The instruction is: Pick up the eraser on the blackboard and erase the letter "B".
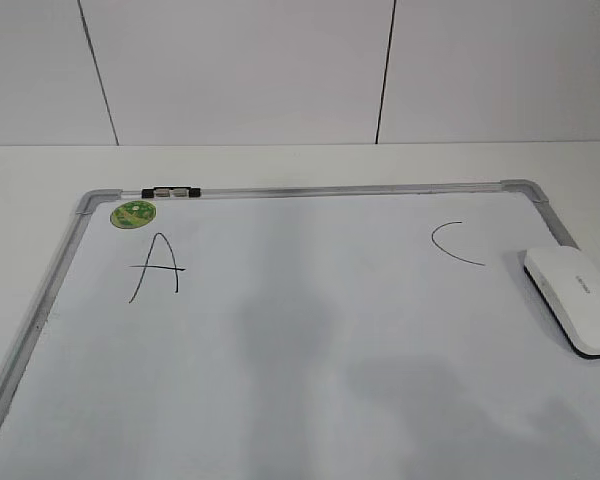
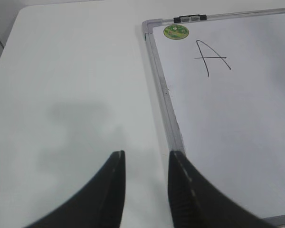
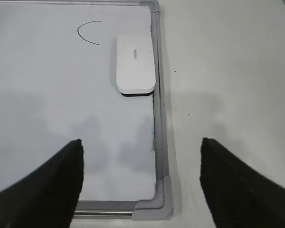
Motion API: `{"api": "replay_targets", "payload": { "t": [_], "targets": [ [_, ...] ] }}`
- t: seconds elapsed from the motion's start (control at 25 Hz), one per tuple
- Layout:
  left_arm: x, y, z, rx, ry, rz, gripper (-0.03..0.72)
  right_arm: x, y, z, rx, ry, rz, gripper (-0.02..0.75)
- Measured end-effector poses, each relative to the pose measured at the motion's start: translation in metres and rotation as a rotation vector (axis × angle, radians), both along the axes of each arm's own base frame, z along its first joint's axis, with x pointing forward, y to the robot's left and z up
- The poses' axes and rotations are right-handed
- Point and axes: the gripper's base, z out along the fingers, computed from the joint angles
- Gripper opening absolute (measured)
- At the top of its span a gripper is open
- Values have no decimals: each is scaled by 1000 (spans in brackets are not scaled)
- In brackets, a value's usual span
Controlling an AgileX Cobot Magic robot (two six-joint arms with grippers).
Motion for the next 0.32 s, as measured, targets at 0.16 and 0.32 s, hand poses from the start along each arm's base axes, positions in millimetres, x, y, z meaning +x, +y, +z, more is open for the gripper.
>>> {"api": "replay_targets", "payload": {
  "t": [0.16, 0.32],
  "targets": [
    [0, 0, 0, 0, 0, 0, 236, 0, 0, 0, 0, 0, 0, 585],
    [0, 0, 0, 0, 0, 0, 236, 0, 0, 0, 0, 0, 0, 585]
  ]
}}
